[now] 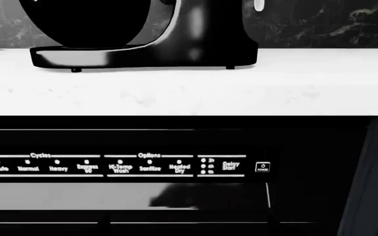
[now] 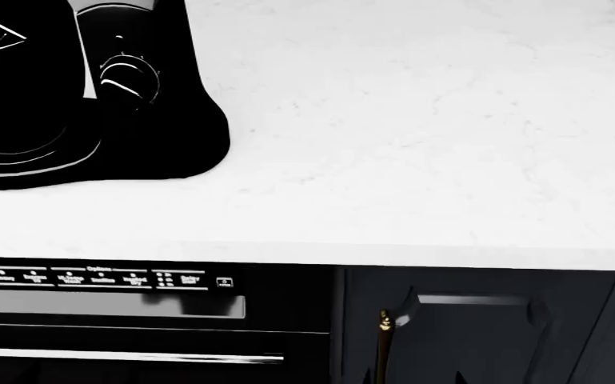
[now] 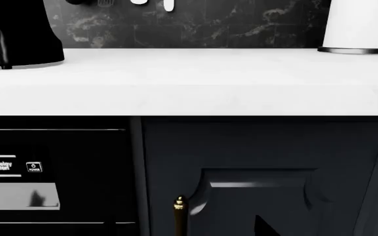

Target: Open the stand mixer head.

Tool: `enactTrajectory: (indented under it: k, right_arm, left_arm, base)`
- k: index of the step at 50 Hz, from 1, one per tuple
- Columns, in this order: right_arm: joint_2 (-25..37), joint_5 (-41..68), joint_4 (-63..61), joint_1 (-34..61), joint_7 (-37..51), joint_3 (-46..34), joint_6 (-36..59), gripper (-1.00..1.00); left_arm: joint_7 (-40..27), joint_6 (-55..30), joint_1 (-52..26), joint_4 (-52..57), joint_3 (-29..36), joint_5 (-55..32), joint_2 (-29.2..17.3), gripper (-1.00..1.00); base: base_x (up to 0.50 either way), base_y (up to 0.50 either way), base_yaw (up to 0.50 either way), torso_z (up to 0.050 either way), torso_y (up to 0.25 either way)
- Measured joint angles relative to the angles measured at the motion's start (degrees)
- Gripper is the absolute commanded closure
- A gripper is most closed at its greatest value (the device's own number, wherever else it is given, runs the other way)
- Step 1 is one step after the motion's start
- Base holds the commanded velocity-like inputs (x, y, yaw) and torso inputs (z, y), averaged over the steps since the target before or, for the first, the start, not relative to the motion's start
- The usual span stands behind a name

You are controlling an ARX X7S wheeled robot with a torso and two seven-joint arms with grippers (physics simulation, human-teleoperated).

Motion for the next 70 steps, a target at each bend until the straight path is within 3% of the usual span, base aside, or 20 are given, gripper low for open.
enactTrajectory:
  k: [22,60,70]
  right_arm:
    - [3.04,0.7,1.82,-0.35,1.57,-4.04,-0.3,-1.0]
    - [6.61,-1.14,3.96,0.43,4.77,-9.28,-0.78,-1.0]
    - [6.94,1.34,3.99,0.3,4.07,-9.37,-1.04,-1.0]
  left_arm:
    - [-2.67,3.11,-1.48,-4.95,4.93,0.62,-2.87,-1.0]
    - [-2.51,3.03,-0.66,-3.18,9.3,-4.33,-6.09,-1.0]
    - [-3.77,1.98,-1.04,-3.24,9.82,-4.24,-6.64,-1.0]
  base:
    - [0.0,0.0,0.0,0.0,0.0]
    - [0.0,0.5,0.0,0.0,0.0]
    - [0.0,0.0,0.0,0.0,0.0]
